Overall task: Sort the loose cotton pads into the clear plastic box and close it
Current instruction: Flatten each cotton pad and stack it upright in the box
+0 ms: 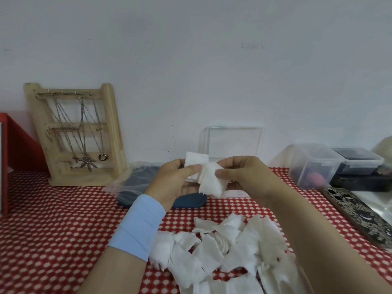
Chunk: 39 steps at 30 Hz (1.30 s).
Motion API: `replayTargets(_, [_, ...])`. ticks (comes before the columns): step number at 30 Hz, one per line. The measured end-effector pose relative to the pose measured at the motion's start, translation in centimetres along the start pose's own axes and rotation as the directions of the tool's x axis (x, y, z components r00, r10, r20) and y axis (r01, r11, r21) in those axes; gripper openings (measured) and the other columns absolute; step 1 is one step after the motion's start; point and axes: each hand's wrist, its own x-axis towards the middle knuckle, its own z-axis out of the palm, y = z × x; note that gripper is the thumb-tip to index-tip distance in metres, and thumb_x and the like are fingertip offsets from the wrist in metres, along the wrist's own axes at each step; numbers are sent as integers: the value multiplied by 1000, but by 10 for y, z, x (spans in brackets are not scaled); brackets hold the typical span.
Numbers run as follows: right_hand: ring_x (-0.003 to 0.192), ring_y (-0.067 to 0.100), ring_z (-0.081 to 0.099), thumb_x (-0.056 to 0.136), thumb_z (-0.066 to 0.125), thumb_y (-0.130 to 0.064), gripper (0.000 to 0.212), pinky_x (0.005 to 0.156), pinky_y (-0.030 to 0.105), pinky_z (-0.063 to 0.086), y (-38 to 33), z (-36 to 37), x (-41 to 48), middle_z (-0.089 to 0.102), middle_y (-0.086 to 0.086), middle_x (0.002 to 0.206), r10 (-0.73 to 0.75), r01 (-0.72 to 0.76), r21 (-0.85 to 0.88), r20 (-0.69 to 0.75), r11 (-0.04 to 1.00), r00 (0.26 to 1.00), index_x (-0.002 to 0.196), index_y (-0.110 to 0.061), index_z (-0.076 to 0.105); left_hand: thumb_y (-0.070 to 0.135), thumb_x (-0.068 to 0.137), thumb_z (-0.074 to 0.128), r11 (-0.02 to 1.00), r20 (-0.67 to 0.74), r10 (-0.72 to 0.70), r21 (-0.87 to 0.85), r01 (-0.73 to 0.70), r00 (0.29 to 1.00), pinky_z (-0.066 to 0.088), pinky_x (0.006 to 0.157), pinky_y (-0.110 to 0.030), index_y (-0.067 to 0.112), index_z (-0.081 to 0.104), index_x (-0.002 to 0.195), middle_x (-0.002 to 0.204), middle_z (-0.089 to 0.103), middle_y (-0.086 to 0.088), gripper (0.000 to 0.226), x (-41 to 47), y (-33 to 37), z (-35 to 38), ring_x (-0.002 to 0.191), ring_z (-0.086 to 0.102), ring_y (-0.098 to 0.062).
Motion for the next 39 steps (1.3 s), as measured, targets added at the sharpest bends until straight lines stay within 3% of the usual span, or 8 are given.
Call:
replayTargets(5, [89, 23, 69, 90, 68, -4, 17, 77, 36, 58, 0, -12, 0, 75, 0, 90, -17, 19, -40, 47, 999, 999, 84, -16, 77, 11, 95, 66, 992, -196, 81, 112, -59, 977, 61, 71, -25, 16, 63, 106, 110, 69, -4, 13, 3, 1, -7, 99, 69, -19])
replayTargets(9, [91, 18, 71, 91, 71, -8, 22, 79, 33, 60, -3, -9, -6, 75, -5, 101, -58, 84, -162, 161, 983, 985, 96, -28, 78, 13, 96, 66, 993, -20, 13, 116, -11, 1000, 62, 71, -29, 7, 66, 117, 109, 74, -8, 22, -3, 1, 7, 98, 73, -23])
replayTargets(16, [88, 14, 71, 80, 85, -21, 65, 73, 26, 61, -7, 3, -1, 66, -6, 109, -234, 189, -284, -133, 940, 963, 134, -35, 52, 14, 91, 71, 998, 170, 13, 52, -22, 985, 62, 79, -33, 7, 66, 119, 110, 77, -9, 30, -10, 3, 12, 100, 75, -23])
replayTargets(20, [96, 18, 73, 83, 78, -46, 52, 78, 30, 59, -5, 4, -1, 76, -2, 108, 80, -84, -58, -61, 995, 995, 126, -21, 64, 7, 89, 72, 994, 74, 73, -83, -67, 995, 62, 78, -31, 5, 65, 122, 113, 75, -10, 33, -7, 1, 12, 100, 74, -24])
replayTargets(22, [94, 19, 73, 86, 77, -39, 37, 80, 30, 59, -1, 5, -2, 79, 0, 101, 127, -127, 2, -7, 992, 992, 114, -15, 73, 8, 90, 71, 993, 54, 71, -95, -66, 996, 62, 76, -31, 4, 64, 122, 112, 75, -12, 33, -6, 1, 14, 98, 75, -24])
replayTargets(30, [83, 12, 73, 94, 71, -19, 8, 74, 27, 61, -5, 4, -3, 78, -5, 92, -29, 24, -37, -143, 999, 989, 100, -17, 77, 20, 97, 66, 992, -91, 24, -121, -35, 996, 62, 82, -37, 8, 71, 107, 104, 77, -10, 16, -1, 1, 6, 96, 75, -25])
replayTargets(34, [63, 10, 62, 90, 75, -16, 10, 65, 25, 55, -11, 9, -7, 76, 4, 86, -89, 80, -109, -79, 991, 993, 99, -13, 78, 21, 97, 65, 993, 1, 19, -113, -19, 1000, 62, 83, -35, 7, 75, 112, 106, 77, -9, 22, -6, 0, 11, 100, 74, -23])
replayTargets(39, [51, 10, 58, 81, 83, -21, 14, 64, 33, 55, -11, 7, -4, 74, 2, 73, -88, 40, -242, -194, 970, 977, 93, -17, 77, 20, 100, 59, 991, 100, -14, -135, 28, 995, 61, 83, -36, 4, 71, 115, 108, 76, -14, 25, -8, 3, 16, 101, 74, -26])
